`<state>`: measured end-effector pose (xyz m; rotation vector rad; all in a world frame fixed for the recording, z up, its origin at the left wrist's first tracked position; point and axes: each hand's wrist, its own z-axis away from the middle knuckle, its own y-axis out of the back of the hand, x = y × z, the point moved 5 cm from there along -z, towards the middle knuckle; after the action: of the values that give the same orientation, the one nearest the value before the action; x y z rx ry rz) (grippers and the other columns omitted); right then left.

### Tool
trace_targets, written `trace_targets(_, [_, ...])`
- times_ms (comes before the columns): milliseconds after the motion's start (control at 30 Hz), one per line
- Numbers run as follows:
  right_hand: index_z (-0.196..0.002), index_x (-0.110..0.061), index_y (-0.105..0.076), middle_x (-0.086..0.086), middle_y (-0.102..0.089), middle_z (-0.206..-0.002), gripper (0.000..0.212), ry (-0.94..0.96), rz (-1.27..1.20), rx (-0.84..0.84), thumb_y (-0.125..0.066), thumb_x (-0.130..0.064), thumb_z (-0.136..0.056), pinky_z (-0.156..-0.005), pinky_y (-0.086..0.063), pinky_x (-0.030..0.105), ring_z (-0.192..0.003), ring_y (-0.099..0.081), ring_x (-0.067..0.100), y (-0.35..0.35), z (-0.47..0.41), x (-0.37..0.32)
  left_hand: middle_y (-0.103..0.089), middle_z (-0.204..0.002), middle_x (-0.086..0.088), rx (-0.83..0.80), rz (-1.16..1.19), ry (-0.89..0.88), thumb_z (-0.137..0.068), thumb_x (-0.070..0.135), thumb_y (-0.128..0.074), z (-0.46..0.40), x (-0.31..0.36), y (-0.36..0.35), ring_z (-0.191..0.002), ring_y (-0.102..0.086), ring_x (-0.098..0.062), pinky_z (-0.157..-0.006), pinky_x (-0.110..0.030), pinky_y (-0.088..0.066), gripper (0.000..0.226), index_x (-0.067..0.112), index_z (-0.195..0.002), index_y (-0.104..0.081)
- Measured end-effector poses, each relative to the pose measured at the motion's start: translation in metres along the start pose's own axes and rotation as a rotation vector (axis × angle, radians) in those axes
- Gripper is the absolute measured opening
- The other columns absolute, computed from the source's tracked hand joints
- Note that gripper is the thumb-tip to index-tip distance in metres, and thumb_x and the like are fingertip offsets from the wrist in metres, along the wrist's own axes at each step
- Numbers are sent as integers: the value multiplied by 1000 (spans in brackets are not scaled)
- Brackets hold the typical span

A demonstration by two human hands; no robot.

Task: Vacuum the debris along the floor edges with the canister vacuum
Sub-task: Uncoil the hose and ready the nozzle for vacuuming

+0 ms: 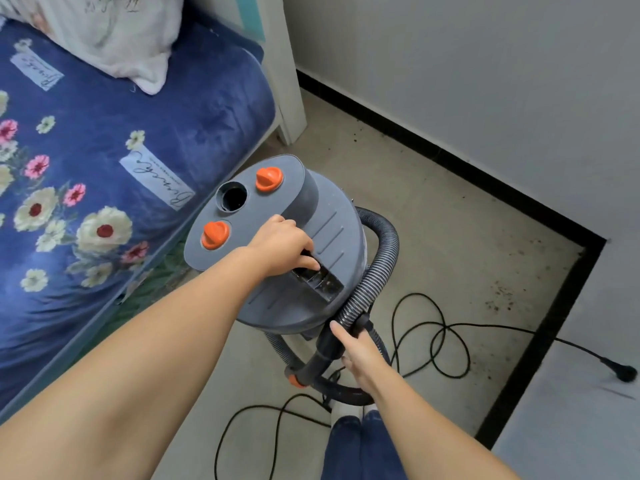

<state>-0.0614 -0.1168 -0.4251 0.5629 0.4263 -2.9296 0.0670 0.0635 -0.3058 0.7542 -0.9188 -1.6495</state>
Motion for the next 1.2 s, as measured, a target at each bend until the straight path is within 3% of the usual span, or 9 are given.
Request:
trace_targets(167, [-122,-14,-58,2,-70,-112,37,76,-90,27,-64,-32,-90,-101,-48,46,-106,-64,21,-7,17,-4,-68,-91,0,-18,60,43,-90,58,-52,2,3,5,-97,-50,-22,-89,-30,-30,41,23,-99,-71])
trace_targets(333, [-97,-12,-64,11,-71,-92,12,253,-2,164,-59,-22,-92,-86,-53,46,-86,-66,27,27,68,-49,-67,-97,-2,-32,89,66,-92,55,-50,9,8,9,-103,-48,-23,-92,-30,-28,37,25,-102,-69])
trace_targets(533, [-84,-9,-65,16,-68,-77,20,455,336,332,-63,-28,-88,-72,-52,44,-72,-64,30,78,130,-174,-65,-93,-1,-23,103,-17,-93,54,-50,21,14,-1,-101,-47,-23,-91,-32,-28,36,24,-96,-69])
trace_targets(733, [-81,-11,-62,12,-63,-69,19,609,538,298,-60,-26,-91,-46,-50,25,-48,-60,18,-18,163,-265,-61,-105,-1,110,162,-165,-92,54,-51,40,17,-13,-106,-48,-22,-94,-31,-29,41,21,-110,-67])
trace_targets(833, [-85,-13,-64,5,-64,-71,16,631,748,296,-61,-27,-91,-50,-48,18,-54,-59,14,-81,174,-273,-54,-117,-5,260,641,-152,-92,39,-61,58,-7,2,-113,-48,-24,-95,-30,-36,37,13,-118,-58])
trace_targets(900, [-93,-13,-66,1,-64,-78,20,636,962,283,-63,-32,-89,-60,-47,20,-66,-58,12,-123,179,-272,-51,-122,-9,488,891,-23,-89,24,-66,81,-52,21,-117,-46,-25,-98,-31,-36,40,6,-122,-53])
trace_targets(1033, [-97,-21,-65,-6,-61,-77,23,633,1283,195,-62,-40,-84,-66,-45,26,-70,-57,9,-199,192,-267,-40,-138,-22,995,678,171,-77,19,-73,126,-158,69,-129,-37,-36,-111,-47,-30,72,-1,-138,-39])
trace_targets(1100, [-92,-24,-64,-8,-60,-72,19,615,1467,176,-63,-41,-83,-59,-45,23,-65,-56,7,-231,201,-261,-42,-139,-17,941,512,-18,-76,25,-73,137,-171,91,-129,-39,-35,-111,-52,-29,79,4,-142,-36])
trace_targets(1200, [-92,-23,-61,-6,-57,-70,18,571,1786,215,-61,-38,-81,-56,-39,27,-64,-53,12,-258,214,-248,-63,-113,0,476,397,-242,-79,34,-72,150,-148,103,-102,-58,-26,-80,-34,-44,59,21,-131,-48])
